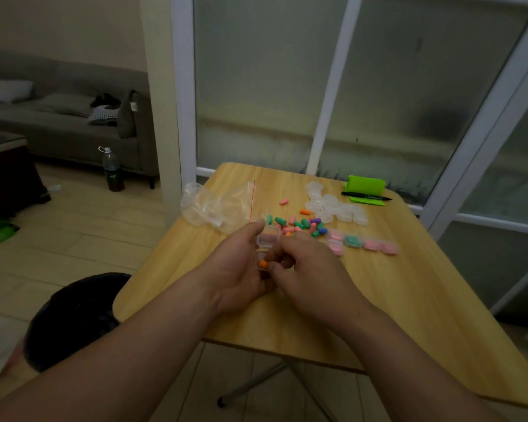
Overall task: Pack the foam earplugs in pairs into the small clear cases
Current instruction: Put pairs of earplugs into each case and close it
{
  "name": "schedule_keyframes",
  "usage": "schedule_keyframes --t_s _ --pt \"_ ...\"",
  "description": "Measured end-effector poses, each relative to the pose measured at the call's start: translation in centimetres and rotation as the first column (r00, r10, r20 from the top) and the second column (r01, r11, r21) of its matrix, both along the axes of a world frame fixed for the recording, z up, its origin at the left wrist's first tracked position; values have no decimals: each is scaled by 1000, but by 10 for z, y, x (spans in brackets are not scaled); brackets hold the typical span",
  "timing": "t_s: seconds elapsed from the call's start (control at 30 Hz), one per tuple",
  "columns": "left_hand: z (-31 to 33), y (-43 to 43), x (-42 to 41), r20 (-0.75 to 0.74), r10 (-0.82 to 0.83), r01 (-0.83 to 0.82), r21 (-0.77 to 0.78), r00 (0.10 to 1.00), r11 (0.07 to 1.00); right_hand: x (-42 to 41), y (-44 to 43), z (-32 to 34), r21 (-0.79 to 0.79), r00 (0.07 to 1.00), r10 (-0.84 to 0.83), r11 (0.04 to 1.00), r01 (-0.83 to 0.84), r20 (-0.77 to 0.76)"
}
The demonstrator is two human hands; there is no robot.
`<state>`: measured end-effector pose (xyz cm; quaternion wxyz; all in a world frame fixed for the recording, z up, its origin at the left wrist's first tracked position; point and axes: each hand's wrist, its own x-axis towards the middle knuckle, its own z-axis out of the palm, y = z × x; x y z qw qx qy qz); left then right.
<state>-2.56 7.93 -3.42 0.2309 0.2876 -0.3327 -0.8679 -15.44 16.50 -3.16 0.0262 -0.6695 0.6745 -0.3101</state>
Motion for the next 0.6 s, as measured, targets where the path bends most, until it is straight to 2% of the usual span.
schedule_keyframes --t_s 0.2,0.3,0.43,0.6 --pt "6 0 10 37 59 -57 -40 998 998 -2 -1 -1 -27 1000 -5 1000 5 29" --pt "11 -2 14 125 172 -167 -50 977 985 -18 -3 -4 -45 994 -88 995 92 70" --pt "11 -10 19 156 317 -315 -37 936 948 -47 -19 -11 24 966 -240 971 239 98" --pt "11 -14 21 165 367 -367 -32 915 930 -71 -59 -3 69 950 -307 948 310 -54"
